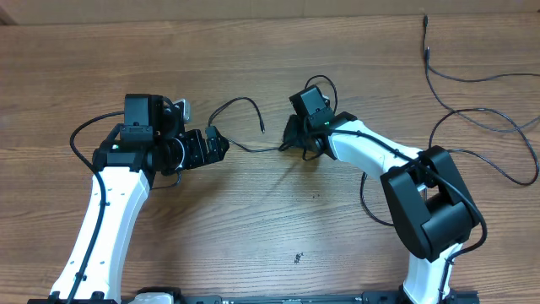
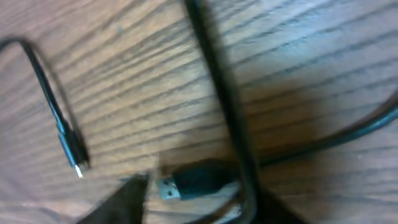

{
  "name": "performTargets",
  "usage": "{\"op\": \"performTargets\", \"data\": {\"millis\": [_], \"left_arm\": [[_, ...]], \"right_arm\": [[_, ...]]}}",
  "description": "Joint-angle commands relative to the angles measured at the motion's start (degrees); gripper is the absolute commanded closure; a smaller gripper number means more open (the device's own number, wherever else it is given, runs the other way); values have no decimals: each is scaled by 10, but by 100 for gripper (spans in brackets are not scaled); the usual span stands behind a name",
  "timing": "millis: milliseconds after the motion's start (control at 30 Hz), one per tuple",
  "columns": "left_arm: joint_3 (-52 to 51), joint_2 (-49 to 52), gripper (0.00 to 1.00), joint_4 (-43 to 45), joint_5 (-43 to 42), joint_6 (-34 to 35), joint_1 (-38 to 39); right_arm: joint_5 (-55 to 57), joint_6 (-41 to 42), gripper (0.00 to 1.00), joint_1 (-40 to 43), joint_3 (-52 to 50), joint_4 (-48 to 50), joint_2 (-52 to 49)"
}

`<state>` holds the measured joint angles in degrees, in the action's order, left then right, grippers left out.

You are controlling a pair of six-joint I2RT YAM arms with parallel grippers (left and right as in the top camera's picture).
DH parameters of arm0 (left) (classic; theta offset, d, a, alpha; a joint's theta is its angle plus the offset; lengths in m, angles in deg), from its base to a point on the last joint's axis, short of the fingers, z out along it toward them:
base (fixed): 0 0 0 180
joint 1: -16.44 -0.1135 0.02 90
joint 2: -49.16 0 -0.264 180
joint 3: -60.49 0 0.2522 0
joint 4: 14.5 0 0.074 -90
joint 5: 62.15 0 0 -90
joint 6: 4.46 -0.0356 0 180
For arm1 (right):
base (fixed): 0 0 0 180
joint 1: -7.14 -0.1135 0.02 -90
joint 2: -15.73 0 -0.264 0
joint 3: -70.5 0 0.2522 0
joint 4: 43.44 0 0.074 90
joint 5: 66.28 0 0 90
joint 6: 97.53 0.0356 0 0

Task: Untangle cables
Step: 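Pull the grasped cable right with the right gripper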

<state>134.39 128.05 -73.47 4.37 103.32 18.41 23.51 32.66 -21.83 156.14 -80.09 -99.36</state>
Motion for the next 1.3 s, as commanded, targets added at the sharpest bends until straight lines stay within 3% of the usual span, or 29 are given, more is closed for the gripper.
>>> {"op": "performTargets", "data": {"millis": [0,200,233,667,1000,1267], "left_arm": [[3,2,0,1,1,-11,-1],[3,2,0,1,1,-11,-1],[3,2,0,1,1,-11,-1],[3,2,0,1,1,-11,-1],[3,2,0,1,1,-11,-1],[3,2,0,1,1,-11,-1]], "right_arm": [[-1,1,66,-5,-3,-6,-12],[-1,3,86,-14,-3,-24,-12],[-1,3,95,-17,-3,-30,-12],[-9,2,96,-20,-1,-73,51],[-9,0,96,-20,0,-106,245],[-9,-2,96,-20,50,-250,380]]}}
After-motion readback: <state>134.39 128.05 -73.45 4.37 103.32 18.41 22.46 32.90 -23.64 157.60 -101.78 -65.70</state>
